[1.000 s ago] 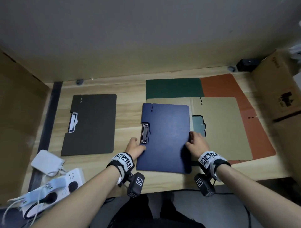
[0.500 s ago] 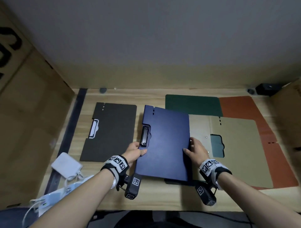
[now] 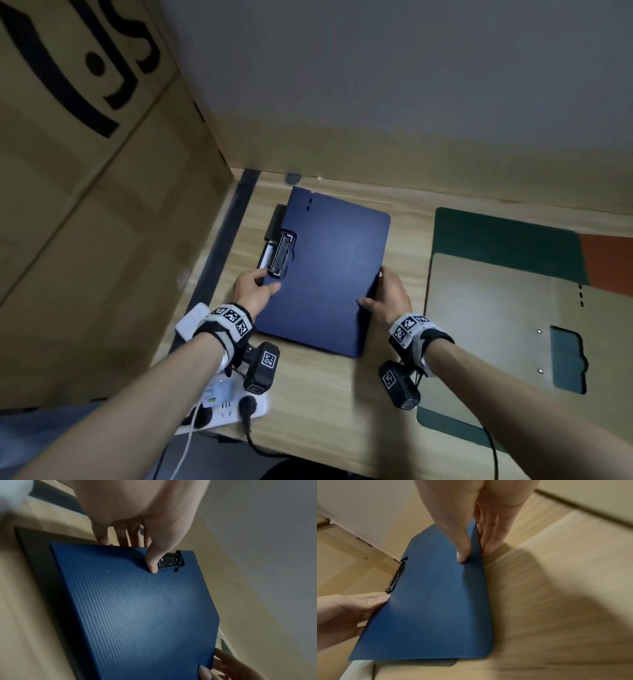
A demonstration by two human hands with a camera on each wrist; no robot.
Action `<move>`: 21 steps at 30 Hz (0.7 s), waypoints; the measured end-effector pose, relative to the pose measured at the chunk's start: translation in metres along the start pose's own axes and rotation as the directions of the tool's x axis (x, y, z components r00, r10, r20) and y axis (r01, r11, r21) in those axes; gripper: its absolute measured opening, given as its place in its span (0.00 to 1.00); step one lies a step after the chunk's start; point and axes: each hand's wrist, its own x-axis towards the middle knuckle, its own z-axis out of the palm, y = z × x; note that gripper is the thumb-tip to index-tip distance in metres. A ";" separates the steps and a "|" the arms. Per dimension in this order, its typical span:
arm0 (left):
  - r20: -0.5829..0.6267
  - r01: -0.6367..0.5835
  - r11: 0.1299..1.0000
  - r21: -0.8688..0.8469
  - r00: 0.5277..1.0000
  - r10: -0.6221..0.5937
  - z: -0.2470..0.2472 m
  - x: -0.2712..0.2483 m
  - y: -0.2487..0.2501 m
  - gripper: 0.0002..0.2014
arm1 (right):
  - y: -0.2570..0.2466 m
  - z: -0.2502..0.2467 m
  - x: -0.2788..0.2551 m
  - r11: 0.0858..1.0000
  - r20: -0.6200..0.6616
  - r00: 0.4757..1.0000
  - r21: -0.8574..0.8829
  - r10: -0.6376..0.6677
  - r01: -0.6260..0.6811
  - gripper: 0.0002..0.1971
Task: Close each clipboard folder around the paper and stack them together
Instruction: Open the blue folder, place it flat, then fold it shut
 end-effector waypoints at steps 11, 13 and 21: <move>-0.125 -0.034 0.995 0.090 0.991 0.045 -0.005 0.027 -0.024 0.21 | -0.021 0.035 0.017 0.990 0.060 0.997 -0.137 0.040 -0.031 0.33; -0.148 -0.036 0.996 0.081 0.988 0.047 -0.006 0.027 -0.026 0.22 | -0.023 0.035 0.019 0.990 0.067 0.997 -0.135 0.043 -0.034 0.33; -0.104 -0.007 1.000 -0.003 0.995 0.007 0.001 0.020 -0.025 0.36 | -0.021 0.035 0.016 0.982 0.044 0.998 -0.188 0.043 -0.034 0.28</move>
